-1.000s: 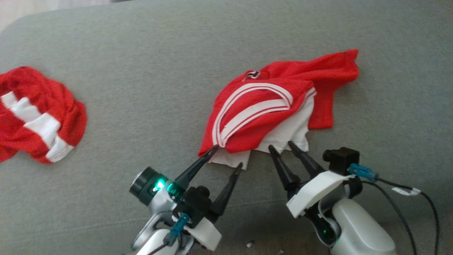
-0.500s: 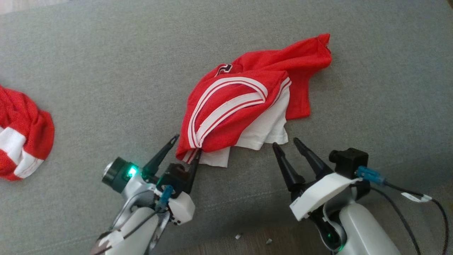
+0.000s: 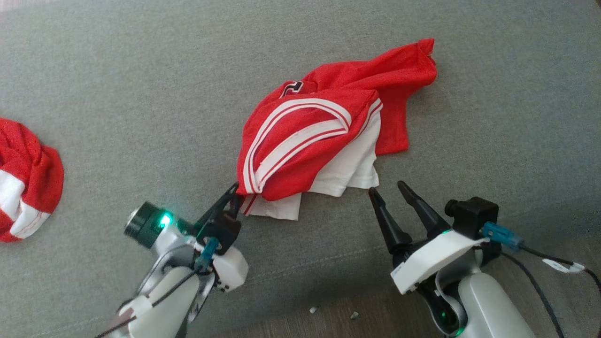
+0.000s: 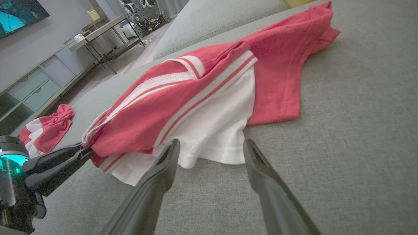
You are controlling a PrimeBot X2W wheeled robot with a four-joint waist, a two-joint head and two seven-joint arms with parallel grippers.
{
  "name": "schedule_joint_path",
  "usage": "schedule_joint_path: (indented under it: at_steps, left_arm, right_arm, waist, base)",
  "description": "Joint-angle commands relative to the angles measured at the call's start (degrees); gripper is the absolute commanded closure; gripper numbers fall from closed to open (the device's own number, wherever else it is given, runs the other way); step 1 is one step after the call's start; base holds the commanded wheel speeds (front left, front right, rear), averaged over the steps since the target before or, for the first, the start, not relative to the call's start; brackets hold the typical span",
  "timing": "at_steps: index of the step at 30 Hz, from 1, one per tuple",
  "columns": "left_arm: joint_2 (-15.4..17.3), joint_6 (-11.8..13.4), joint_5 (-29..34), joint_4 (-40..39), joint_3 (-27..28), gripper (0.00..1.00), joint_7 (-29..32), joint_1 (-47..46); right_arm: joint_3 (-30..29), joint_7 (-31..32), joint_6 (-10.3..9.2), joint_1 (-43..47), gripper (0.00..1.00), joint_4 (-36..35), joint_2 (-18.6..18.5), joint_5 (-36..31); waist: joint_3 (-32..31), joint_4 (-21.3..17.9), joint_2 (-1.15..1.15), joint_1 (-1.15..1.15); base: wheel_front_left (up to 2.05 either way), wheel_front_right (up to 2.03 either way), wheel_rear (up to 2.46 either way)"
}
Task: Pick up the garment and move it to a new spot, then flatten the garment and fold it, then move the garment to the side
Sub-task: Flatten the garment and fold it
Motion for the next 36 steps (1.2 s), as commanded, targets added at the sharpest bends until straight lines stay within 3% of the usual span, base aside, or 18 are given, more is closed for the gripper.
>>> schedule_joint_path:
  at_steps: [1, 6, 10, 13, 18, 19, 20, 24, 27, 32, 36]
  left_arm:
    - [1.12, -0.3, -0.29, -2.12, 1.55, 1.0, -0.3, -3.37]
    - [2.8, -2.48, -1.18, -4.72, 0.8, 1.0, -0.3, -5.87]
    - [2.34, -9.3, -6.78, -7.39, 1.29, 1.0, -0.3, -7.62]
    - [-0.84, -13.55, -18.5, -7.97, 3.05, 1.0, 2.33, -9.61]
    - [-3.82, -14.17, -42.12, -15.02, 2.37, 1.0, 18.49, -17.67]
    - [-4.33, -14.18, -48.04, -17.22, 3.31, 1.0, 24.44, -21.67]
    - [-5.12, -14.11, -50.59, -17.87, 4.18, 1.0, 26.83, -23.47]
    - [-8.46, -10.04, -57.38, -19.75, 6.48, 1.0, 32.89, -31.6]
    - [-9.54, -5.67, -60.9, -19.44, 6.97, 1.0, 33.15, -38.48]
    - [-9.71, 1.97, -70.9, -17.76, 4.9, 1.0, 23.66, -50.92]
    - [-9.72, 6.23, -71.2, -11.71, 3.98, 1.0, 17.53, -55.4]
  right_arm:
    - [1.29, 0.01, 0.43, -0.67, 0.0, -2.34, 0.82, 0.08]
    - [1.55, -0.26, 0.43, -1.19, 0.0, -2.45, 0.97, 0.03]
    - [1.71, -0.8, 0.43, -1.21, 0.0, -1.67, 1.12, 0.39]
    - [2.38, -1.29, 0.43, -1.29, 0.0, -0.67, 1.22, 0.95]
    - [4.51, -3.22, 0.43, -2.35, 0.0, 1.03, 1.32, 3.0]
    - [5.79, -4.19, 0.43, -2.84, 0.0, 1.65, 1.33, 4.54]
    - [6.35, -4.67, 0.43, -3.06, 0.0, 2.03, 1.34, 5.22]
    - [8.39, -6.42, 0.43, -3.97, 0.0, 3.85, 1.34, 7.45]
    - [9.62, -7.5, 0.43, -4.8, 0.0, 5.29, 1.35, 8.56]
    - [10.53, -9.7, 0.43, -6.12, 0.0, 7.61, 1.35, 10.18]
    - [11.03, -10.88, 0.43, -6.44, 0.0, 9.33, 1.35, 11.15]
  waist:
    - [-0.05, -0.08, 0.0, 0.0]
    - [-0.56, -0.73, 0.0, 0.0]
    - [-1.56, -1.49, 0.0, 0.0]
    - [-2.53, -2.4, 0.0, 0.0]
    - [-2.93, -4.92, 0.0, 0.0]
    - [-2.96, -6.09, 0.0, 0.0]
    - [-2.99, -6.67, 0.0, 0.0]
    - [-3.18, -8.82, 0.0, 0.0]
    - [-3.16, -10.07, 0.0, 0.0]
    - [-3.34, -11.26, 0.0, 0.0]
    - [-4.0, -10.68, 0.0, 0.0]
  base:
    - [0.0, 0.0, 0.0]
    - [0.0, 0.0, 0.0]
    - [0.0, 0.0, 0.0]
    - [0.0, 0.0, 0.0]
    - [0.0, 0.0, 0.0]
    - [0.0, 0.0, 0.0]
    - [0.0, 0.0, 0.0]
    - [0.0, 0.0, 0.0]
    - [0.0, 0.0, 0.0]
    - [0.0, 0.0, 0.0]
    - [0.0, 0.0, 0.0]
